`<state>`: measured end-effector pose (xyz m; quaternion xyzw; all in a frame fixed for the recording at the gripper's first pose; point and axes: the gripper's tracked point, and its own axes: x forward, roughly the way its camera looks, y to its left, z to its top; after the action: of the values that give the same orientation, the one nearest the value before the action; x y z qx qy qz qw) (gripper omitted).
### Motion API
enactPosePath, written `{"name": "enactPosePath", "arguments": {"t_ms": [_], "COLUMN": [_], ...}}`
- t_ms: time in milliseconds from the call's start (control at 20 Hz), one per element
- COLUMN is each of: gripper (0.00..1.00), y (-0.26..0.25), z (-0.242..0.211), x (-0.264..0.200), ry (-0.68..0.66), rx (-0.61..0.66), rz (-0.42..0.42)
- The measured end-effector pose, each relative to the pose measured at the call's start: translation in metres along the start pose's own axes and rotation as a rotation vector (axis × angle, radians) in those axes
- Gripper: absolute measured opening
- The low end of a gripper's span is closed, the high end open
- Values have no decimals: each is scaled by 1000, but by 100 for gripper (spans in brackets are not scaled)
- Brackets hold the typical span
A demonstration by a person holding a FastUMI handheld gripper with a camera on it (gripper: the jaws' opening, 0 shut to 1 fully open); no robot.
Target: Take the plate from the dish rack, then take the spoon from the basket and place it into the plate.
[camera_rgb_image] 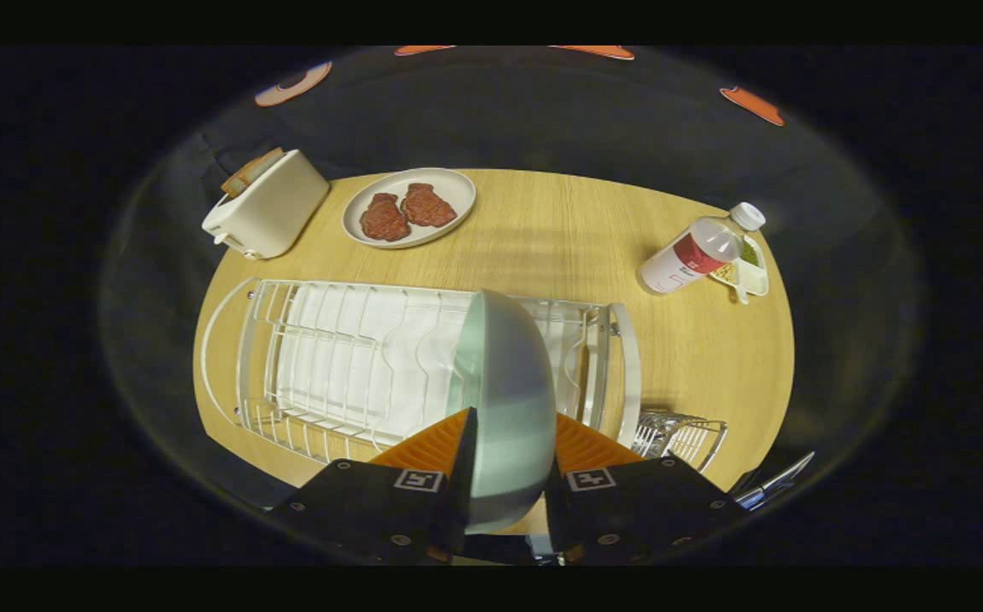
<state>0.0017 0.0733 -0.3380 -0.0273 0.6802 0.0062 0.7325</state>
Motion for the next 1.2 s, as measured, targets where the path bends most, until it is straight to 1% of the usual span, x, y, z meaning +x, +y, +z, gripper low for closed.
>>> {"name": "enactPosePath", "arguments": {"t_ms": [100, 200, 300, 350, 450, 500, 550, 650, 800, 900, 1200], "gripper": [35, 33, 33, 33, 33, 31, 27, 28, 28, 28, 27], "y": [-6, -2, -2, -6, -21, -22, -15, -8, -13, -14, -10], "z": [-4, -1, 10, 14, 24, 28, 31, 28, 21, 13, -37], "x": [-1, -8, -17, -23, -35, -41, -48, -58, -71, -81, -102], "ry": [30, 26, -7, -27, -74, -95, -108, -113, -139, -160, -182], "rx": [-8, 0, 27, 35, 18, 22, 35, 61, 58, 60, 107], "rz": [-47, -44, -51, -67, -138, -135, -104, -59, -60, -45, 99]}}
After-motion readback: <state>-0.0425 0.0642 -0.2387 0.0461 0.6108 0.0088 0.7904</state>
